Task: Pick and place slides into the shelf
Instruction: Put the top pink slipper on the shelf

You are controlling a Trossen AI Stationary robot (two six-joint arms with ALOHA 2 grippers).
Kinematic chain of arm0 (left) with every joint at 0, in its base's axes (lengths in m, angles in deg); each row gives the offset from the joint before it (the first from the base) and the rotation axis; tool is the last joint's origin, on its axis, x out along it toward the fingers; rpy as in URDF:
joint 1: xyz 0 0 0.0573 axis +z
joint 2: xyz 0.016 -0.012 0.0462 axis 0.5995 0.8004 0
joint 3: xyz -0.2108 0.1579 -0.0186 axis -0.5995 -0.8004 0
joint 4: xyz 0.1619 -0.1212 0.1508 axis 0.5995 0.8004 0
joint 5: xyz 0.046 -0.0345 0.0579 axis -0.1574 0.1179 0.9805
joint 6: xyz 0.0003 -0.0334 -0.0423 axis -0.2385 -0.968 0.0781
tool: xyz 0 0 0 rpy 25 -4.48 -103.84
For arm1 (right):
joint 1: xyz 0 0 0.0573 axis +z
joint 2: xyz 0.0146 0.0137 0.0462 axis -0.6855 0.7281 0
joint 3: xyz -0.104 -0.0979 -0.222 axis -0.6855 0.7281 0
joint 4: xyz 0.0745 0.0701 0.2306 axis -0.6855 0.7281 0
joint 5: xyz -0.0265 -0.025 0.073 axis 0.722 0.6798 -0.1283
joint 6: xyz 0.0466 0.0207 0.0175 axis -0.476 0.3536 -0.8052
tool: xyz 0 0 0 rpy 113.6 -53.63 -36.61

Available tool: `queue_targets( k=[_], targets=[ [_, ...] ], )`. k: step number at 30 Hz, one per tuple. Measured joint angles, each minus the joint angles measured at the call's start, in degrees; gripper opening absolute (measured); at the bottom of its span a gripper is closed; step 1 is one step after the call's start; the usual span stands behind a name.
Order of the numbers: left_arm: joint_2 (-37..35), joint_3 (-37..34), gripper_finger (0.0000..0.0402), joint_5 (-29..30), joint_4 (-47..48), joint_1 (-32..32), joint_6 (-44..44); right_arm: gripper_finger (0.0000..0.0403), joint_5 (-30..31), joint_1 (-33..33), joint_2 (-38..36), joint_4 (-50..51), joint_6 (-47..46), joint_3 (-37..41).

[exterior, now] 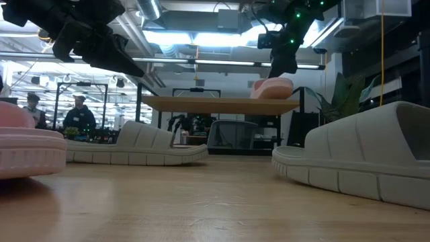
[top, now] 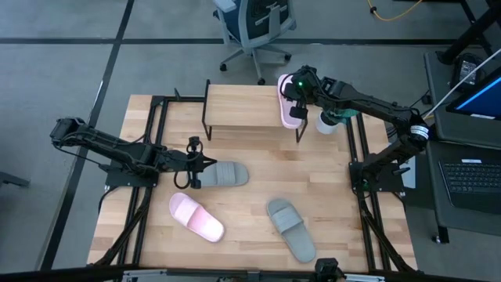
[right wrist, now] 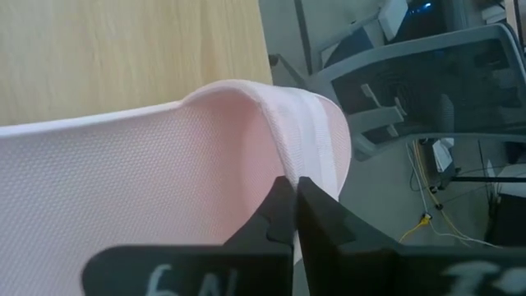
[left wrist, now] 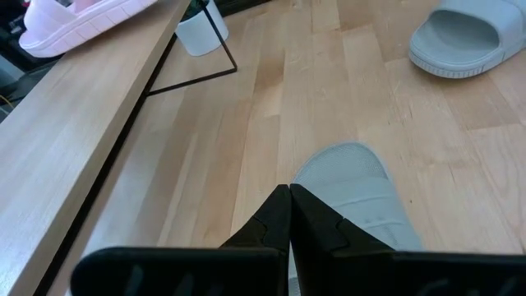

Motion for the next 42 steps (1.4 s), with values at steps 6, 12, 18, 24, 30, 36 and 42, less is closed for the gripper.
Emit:
queue_targets(
  k=[6, 12, 18, 24, 30, 36, 42],
  targets=[
    [0.0, 0.0, 0.0, 0.0, 0.0, 0.0, 0.0, 0.0006, -0.02, 0.0, 0.0, 0.0, 0.0, 0.0],
    [-0.01, 0.0, 0.0, 0.01, -0.16, 0.0, 0.0, 0.0006, -0.04, 0.0, 0.0, -0.39, 0.0, 0.0],
    [0.0, 0.0, 0.0, 0.0, -0.31, -0.01, 0.0, 0.0006, -0.03, 0.0, -0.04, -1.53, 0.31, 0.0],
    [0.0, 0.0, 0.0, 0.01, -0.33, -0.01, 0.0, 0.0006, -0.02, 0.0, -0.04, -1.64, 0.42, 0.0],
    [0.0, 0.0, 0.0, 0.01, -0.35, 0.0, 0.0, 0.0006, -0.02, -0.5, -0.04, -1.7, 0.37, 0.0],
    [0.0, 0.0, 0.0, 0.0, -0.35, -0.02, 0.0, 0.0006, -0.05, -0.97, 1.22, -1.32, 0.37, 0.0],
    [0.0, 0.0, 0.0, 0.0, -0.35, -0.02, 0.0, 0.0006, -0.05, -0.96, 3.3, -1.49, 2.51, -0.02]
  ],
)
